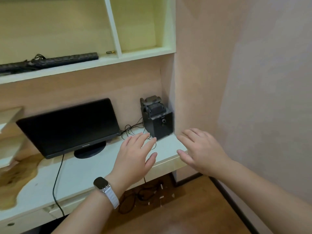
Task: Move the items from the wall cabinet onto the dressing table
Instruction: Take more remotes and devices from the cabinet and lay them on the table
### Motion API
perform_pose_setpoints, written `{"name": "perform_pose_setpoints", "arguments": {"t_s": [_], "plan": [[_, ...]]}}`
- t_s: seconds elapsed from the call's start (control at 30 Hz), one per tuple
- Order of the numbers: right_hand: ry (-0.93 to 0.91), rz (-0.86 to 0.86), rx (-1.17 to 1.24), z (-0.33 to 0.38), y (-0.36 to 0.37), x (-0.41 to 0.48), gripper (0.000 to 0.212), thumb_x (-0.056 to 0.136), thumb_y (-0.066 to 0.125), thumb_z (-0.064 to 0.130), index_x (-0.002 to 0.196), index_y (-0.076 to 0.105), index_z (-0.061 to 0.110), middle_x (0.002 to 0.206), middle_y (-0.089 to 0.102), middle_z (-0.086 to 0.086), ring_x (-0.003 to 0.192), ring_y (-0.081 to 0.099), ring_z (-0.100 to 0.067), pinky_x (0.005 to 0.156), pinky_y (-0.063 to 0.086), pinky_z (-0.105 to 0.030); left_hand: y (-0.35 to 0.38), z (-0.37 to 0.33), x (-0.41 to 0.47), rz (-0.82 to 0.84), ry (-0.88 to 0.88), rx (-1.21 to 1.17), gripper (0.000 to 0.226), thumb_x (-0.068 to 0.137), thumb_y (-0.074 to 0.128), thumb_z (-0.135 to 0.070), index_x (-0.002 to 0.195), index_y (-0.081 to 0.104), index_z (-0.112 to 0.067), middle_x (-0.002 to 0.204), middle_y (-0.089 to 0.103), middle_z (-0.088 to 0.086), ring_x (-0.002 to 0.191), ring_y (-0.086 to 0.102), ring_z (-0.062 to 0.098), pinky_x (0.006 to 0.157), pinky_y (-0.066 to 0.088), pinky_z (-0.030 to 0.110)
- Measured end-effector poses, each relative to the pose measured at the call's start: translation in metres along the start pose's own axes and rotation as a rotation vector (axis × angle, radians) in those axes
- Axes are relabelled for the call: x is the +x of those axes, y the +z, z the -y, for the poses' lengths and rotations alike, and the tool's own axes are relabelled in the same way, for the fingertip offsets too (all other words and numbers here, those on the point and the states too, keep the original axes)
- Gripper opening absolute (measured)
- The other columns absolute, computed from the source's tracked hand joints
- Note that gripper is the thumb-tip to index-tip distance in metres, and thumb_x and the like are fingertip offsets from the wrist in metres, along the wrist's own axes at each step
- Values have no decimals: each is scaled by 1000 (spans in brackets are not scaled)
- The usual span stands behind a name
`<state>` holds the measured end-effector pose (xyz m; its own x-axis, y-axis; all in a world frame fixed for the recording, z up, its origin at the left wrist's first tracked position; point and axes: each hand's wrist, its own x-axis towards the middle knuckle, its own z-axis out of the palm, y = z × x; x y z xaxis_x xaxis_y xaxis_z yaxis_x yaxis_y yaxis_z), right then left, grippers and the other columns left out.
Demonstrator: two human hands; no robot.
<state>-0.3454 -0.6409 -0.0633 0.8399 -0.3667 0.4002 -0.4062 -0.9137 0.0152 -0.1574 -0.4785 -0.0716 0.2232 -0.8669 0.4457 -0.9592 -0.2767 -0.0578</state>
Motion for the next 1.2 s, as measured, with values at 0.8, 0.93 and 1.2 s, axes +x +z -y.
{"name": "perform_pose_setpoints", "arguments": {"t_s": [0.8,0.93,1.2], "plan": [[46,-267,-220,-45,-47,334,53,90,38,53,126,59,19,129,61,-6,118,56,-28,92,47,-41,-31,219,295,-487,208,-31,43,87,54,-38,122,66,-15,127,62,9,116,57,30,97,43,44],[43,-372,-161,-67,-74,373,57,88,38,53,125,61,16,126,62,-8,115,58,-28,90,47,-39,-61,227,338,-546,230,-99,44,87,53,-40,121,66,-17,126,62,7,116,57,28,91,46,43],[-111,-538,-37,-119,-146,453,61,87,39,54,130,56,14,132,56,-7,120,52,-27,96,46,-42,-159,232,418,-680,210,-12,51,87,49,-43,128,61,-15,130,59,6,121,53,26,97,46,49]]}}
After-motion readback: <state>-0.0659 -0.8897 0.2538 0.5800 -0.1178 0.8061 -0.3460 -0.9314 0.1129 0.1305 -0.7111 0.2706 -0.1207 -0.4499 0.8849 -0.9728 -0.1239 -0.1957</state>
